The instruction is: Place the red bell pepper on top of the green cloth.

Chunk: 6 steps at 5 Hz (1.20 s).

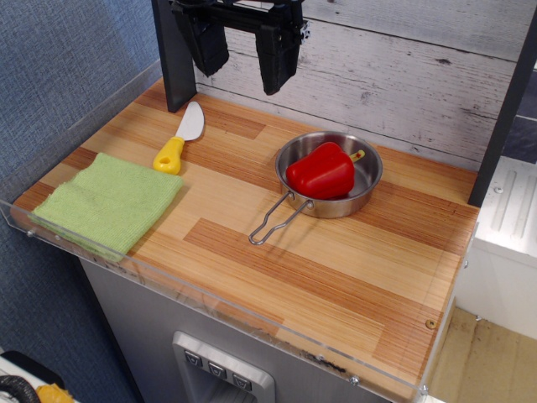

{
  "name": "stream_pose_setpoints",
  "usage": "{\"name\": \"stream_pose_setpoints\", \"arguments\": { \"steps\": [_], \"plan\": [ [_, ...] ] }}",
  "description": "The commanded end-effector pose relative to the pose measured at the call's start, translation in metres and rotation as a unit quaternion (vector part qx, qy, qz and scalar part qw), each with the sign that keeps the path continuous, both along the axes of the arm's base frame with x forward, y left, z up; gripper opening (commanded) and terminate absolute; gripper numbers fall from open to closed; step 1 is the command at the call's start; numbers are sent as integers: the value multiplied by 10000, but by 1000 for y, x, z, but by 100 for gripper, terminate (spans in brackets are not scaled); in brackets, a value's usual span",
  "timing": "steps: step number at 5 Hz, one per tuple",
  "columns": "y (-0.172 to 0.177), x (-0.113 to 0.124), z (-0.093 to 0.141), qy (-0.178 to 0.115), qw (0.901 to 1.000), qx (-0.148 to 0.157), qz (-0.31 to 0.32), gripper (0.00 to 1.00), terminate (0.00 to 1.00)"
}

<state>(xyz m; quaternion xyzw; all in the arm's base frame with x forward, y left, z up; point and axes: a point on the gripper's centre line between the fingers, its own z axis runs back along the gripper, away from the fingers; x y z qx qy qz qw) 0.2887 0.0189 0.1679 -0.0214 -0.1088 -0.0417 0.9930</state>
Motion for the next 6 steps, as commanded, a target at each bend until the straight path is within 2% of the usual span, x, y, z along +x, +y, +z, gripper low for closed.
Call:
{"name": "stream_pose_setpoints", "arguments": {
  "steps": [1,2,3,4,5,6],
  "plan": [
    [0,0,0,0,10000,0,0,100,0],
    [2,26,-9,96,9999,-38,-109,100,0],
    [2,45,-31,286,9993,-120,-220,100,0],
    [-10,66,-50,252,9972,-96,-702,100,0],
    [-29,78,-66,233,9896,173,-1410,100,0],
    [-36,79,-74,155,9876,79,-1563,100,0]
  ]
}}
